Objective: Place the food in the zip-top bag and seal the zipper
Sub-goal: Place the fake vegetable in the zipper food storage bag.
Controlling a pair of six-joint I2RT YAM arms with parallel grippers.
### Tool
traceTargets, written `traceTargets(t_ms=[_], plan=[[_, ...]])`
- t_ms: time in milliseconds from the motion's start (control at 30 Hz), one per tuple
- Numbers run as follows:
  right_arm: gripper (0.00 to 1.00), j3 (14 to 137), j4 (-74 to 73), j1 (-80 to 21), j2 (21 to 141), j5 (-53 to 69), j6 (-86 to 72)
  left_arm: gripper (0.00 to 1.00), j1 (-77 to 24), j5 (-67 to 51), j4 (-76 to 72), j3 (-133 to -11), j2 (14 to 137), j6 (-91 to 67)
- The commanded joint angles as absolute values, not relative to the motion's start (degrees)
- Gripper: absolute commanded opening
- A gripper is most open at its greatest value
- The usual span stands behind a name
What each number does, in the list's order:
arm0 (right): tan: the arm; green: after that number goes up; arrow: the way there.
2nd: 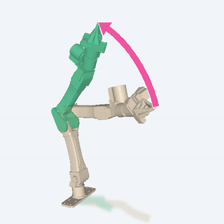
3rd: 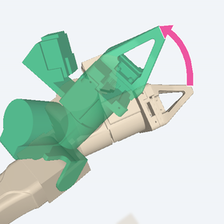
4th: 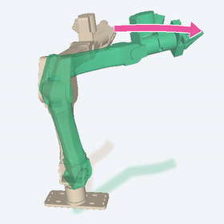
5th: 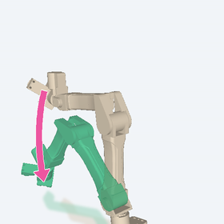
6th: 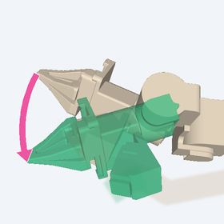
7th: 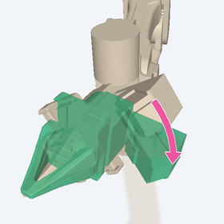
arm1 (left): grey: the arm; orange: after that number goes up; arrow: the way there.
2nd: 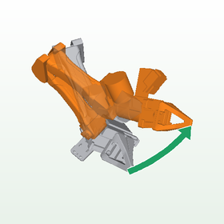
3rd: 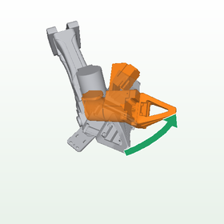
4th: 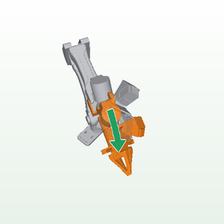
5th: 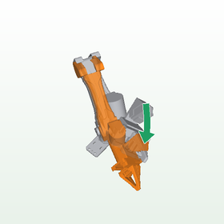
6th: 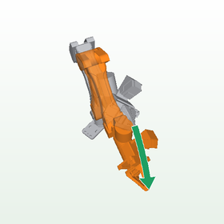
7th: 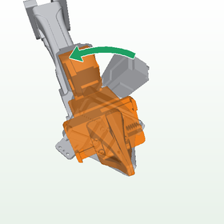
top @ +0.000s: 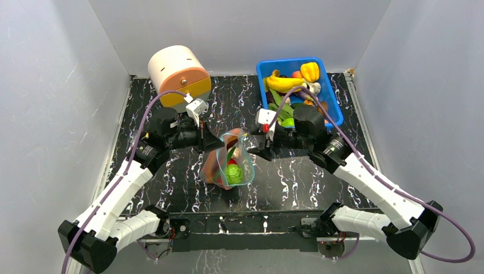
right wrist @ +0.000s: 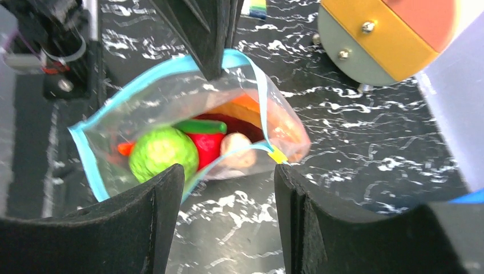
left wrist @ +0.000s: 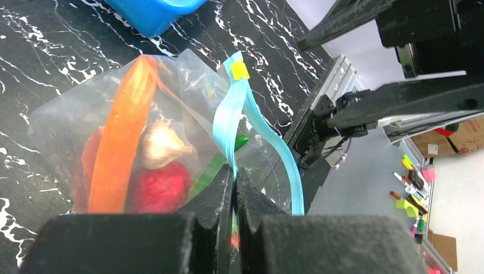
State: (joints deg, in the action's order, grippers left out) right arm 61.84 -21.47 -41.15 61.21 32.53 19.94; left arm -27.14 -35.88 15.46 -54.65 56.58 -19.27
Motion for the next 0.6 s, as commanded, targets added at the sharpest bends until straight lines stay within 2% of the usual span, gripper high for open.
traceTargets(t_ms=[0, 167, 400, 567], plan=[[0.57, 62.9, -27.6, -41.2, 58.0, 29.0, 37.2, 0.0, -27.2, -42.0, 17.8, -58.5, 55.9, -15.0], [0.57, 60.2, -27.3, -41.2, 57.2, 28.3, 43.9, 0.0, -27.2, -46.2, 20.2, -60.6, 57.8, -12.5], [0.56, 55.1, -17.4, -41.2, 58.0, 33.7, 44.4, 0.0, -27.2, -49.4, 20.6, -62.3, 59.2, -11.6], [0.46, 52.6, -12.9, -41.2, 59.3, 36.2, 44.6, 0.0, -27.2, -51.6, 18.9, -62.6, 59.3, -12.1]])
